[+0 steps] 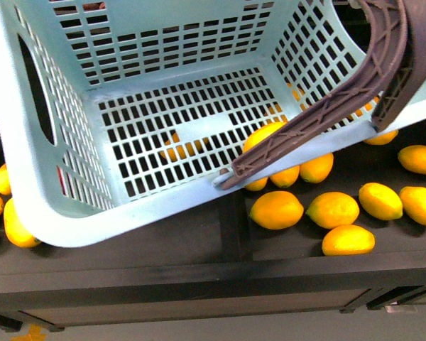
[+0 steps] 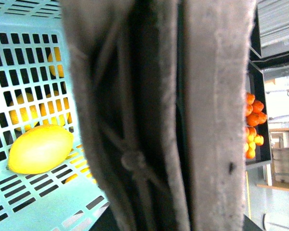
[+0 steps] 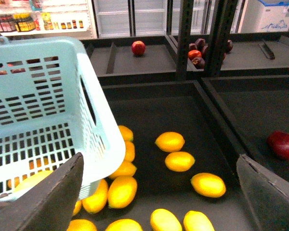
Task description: Pick lemon and mango into basket
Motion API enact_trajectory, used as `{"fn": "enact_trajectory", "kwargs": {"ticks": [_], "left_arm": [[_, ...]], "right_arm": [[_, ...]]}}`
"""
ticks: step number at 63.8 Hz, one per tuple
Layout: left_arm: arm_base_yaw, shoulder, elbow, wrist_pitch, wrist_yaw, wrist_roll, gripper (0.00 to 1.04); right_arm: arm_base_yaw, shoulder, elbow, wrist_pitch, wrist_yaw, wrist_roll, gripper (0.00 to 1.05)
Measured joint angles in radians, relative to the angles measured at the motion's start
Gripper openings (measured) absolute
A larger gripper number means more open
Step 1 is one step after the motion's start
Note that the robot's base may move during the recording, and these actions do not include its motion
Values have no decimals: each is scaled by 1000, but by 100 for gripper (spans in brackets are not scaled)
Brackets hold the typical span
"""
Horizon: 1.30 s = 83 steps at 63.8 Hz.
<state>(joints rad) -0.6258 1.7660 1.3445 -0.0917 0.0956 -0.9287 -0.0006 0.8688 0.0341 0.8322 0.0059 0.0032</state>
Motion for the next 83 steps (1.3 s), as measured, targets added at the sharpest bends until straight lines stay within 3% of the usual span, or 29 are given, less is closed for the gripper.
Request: {"fn": "enact_trajectory", "kwargs": {"ticks": [83], "left_arm": [[31, -4, -3, 0, -42, 17, 15]], "right_arm": [[2, -4, -6, -2, -10, 0, 96]]}}
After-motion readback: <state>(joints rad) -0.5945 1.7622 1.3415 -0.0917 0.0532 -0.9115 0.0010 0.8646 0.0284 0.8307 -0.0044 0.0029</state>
